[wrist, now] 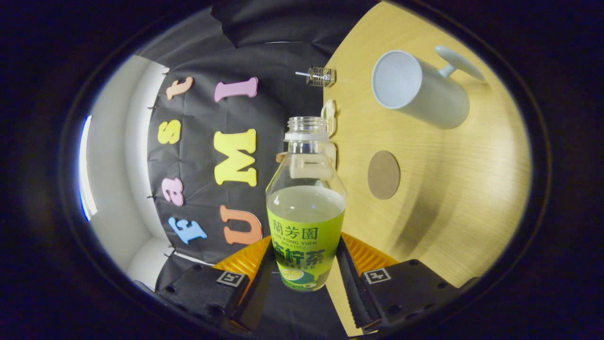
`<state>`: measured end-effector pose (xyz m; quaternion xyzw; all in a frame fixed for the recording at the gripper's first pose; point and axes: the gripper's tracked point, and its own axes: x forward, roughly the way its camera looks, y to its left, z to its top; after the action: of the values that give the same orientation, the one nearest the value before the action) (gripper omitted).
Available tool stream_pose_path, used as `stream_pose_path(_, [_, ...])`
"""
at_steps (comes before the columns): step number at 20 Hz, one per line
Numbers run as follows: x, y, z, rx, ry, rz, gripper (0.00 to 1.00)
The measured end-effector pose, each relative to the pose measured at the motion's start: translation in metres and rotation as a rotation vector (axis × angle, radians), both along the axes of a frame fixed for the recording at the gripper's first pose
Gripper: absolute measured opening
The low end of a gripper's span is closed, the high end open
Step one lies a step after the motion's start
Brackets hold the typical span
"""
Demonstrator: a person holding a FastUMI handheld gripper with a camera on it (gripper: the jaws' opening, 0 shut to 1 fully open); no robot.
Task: Take the bottle from table, then pour the juice into the cup, finally place the bottle on the coaster
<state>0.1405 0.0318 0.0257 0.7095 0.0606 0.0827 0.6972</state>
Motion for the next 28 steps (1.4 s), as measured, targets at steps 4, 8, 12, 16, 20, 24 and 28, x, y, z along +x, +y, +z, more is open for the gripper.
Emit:
stream_pose_path(4, [0.006,-0.002,0.009,0.075,-0.026,0.004,0.76])
stream_pose_path(8, [0.012,-0.006,0.016,0.103,-0.04,-0.002,0.76])
stream_pose_path(12, [0.013,-0.011,0.024,0.163,-0.075,-0.011,0.76])
stream_pose_path(16, [0.012,-0.017,0.034,0.218,-0.119,-0.026,0.76])
stream_pose_path(20, [0.015,-0.024,0.036,0.233,-0.124,-0.038,0.76])
stream_pose_path(24, [0.018,-0.027,0.039,0.262,-0.128,-0.038,0.76])
stream_pose_path(28, [0.019,-0.03,0.04,0.277,-0.131,-0.043,0.76])
